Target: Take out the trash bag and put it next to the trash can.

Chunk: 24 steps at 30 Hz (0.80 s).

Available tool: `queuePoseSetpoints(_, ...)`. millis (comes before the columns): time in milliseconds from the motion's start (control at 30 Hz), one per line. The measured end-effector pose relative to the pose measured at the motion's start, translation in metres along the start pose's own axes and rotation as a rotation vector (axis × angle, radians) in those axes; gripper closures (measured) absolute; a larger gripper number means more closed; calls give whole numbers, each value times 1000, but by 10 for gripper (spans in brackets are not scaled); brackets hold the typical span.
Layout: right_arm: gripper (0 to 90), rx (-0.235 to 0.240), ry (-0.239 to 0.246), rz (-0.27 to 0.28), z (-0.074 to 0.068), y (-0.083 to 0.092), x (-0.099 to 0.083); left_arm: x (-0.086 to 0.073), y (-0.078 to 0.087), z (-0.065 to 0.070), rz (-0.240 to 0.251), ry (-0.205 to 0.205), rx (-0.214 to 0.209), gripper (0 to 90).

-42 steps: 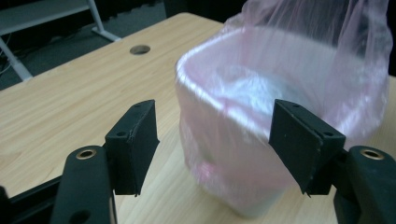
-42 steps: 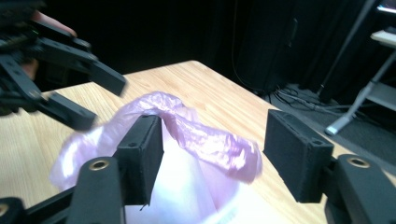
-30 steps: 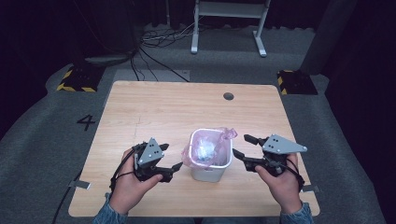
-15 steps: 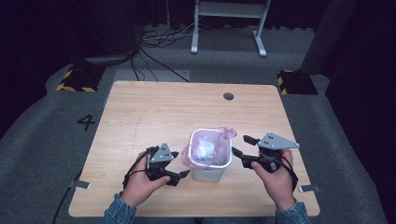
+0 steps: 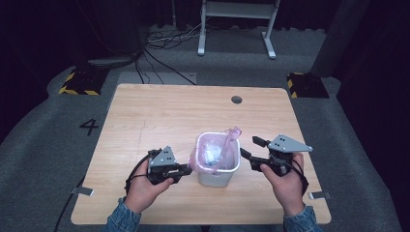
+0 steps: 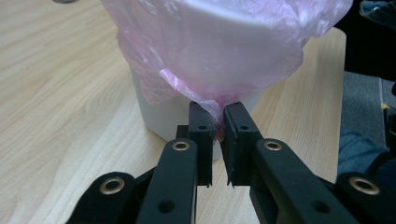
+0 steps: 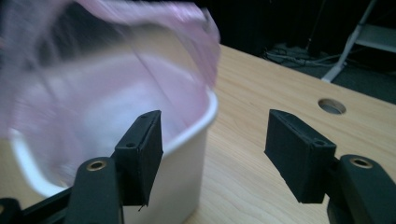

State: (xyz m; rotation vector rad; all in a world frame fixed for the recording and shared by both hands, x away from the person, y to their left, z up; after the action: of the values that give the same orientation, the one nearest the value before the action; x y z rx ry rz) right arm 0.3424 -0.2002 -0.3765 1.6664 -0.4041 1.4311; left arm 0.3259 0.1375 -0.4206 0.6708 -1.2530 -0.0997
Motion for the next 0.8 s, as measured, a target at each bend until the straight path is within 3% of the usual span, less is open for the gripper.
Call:
queuePoseSetpoints(100, 358, 25, 18, 2, -9, 1, 5, 7, 5, 2, 40, -2, 10, 818)
queuePoseSetpoints(200, 367, 36, 48, -42, -12, -8, 3, 15, 9, 5, 86, -21, 26, 812)
queuePoseSetpoints(467, 390, 57, 38, -60, -11, -17, -3, 37, 19, 9, 165, -38, 19, 817)
queuePoseSetpoints(633, 393, 60, 68, -68, -14, -18, -1, 57, 10, 10, 177, -59, 37, 809)
queuePoseSetpoints(800, 299, 92, 67, -25, -11, -7, 9, 68, -5, 6, 178, -57, 27, 808)
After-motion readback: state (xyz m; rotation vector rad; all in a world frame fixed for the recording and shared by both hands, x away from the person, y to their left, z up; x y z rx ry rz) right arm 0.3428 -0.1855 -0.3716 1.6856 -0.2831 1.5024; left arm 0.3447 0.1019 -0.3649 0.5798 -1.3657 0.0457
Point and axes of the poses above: each handheld gripper's, and its own axes: y roughly backward along the jaws, x roughly out of its top, z roughly to its right, the point moved 1 cm from there along -y, roughly forward along the jaws, and after that the axes turned 5 degrees about -x, right-handed, at the moved point
